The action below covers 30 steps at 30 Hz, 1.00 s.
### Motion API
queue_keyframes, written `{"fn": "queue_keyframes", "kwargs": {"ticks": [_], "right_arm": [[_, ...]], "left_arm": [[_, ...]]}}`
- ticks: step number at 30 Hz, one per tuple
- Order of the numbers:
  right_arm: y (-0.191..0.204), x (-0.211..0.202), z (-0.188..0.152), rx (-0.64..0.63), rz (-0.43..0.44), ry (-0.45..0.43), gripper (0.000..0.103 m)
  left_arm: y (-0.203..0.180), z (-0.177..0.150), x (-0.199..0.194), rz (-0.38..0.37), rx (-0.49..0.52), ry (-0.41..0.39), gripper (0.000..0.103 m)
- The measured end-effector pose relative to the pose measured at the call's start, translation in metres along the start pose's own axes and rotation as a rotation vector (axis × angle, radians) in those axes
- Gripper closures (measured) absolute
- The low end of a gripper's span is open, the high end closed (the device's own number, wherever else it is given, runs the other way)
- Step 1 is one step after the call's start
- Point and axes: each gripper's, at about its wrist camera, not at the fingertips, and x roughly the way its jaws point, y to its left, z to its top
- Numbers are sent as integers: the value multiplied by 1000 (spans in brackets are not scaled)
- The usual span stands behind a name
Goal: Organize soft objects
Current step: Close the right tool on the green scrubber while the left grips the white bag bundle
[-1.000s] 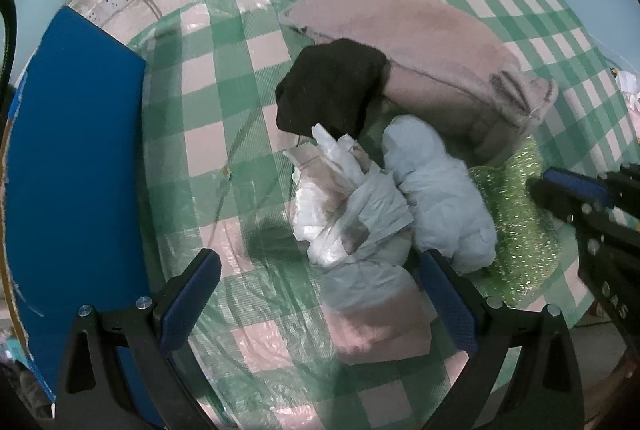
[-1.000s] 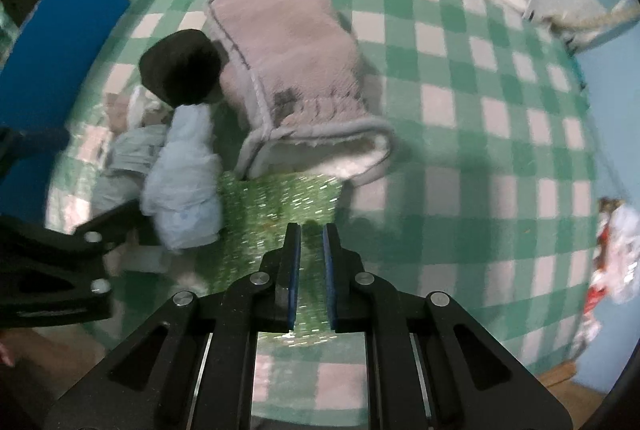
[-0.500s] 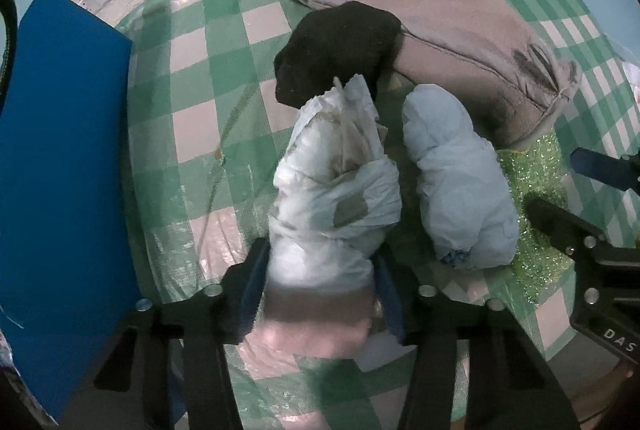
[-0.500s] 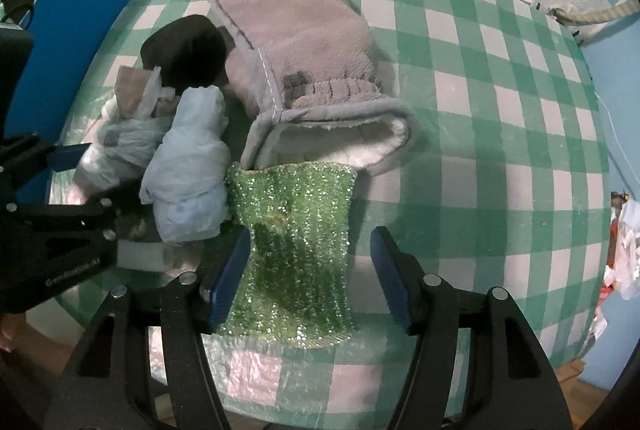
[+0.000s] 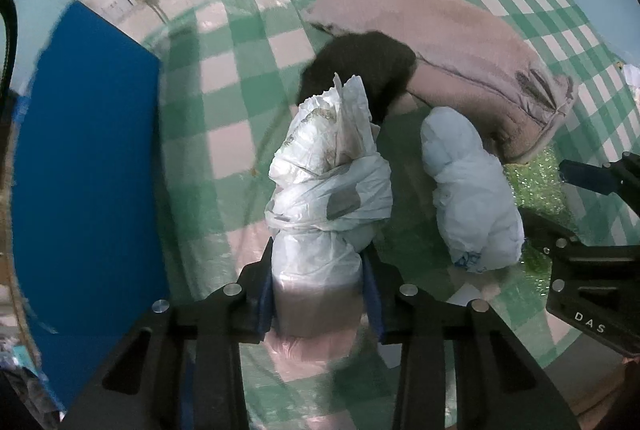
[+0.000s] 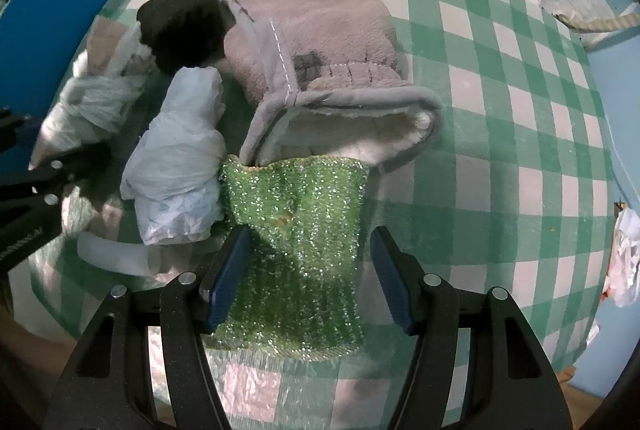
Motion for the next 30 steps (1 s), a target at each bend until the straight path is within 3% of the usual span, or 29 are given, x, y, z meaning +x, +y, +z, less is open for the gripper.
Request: {"fn": "queue_keyframes", "kwargs": {"ticks": [3, 5, 12, 30], "right_arm": [[4, 2, -2, -7, 8, -5, 41], [7, 2, -3, -16, 24, -9, 54], [30, -8, -7, -60, 44, -9, 85], [34, -67, -6, -29, 26, -99, 88]], "left_arm": [[-4, 2, -9, 60, 17, -37, 65], [-6, 3, -14, 101, 32, -54, 65], [-5, -2, -20, 113, 38, -77, 65], [8, -8, -51, 131, 22, -146, 65]]}}
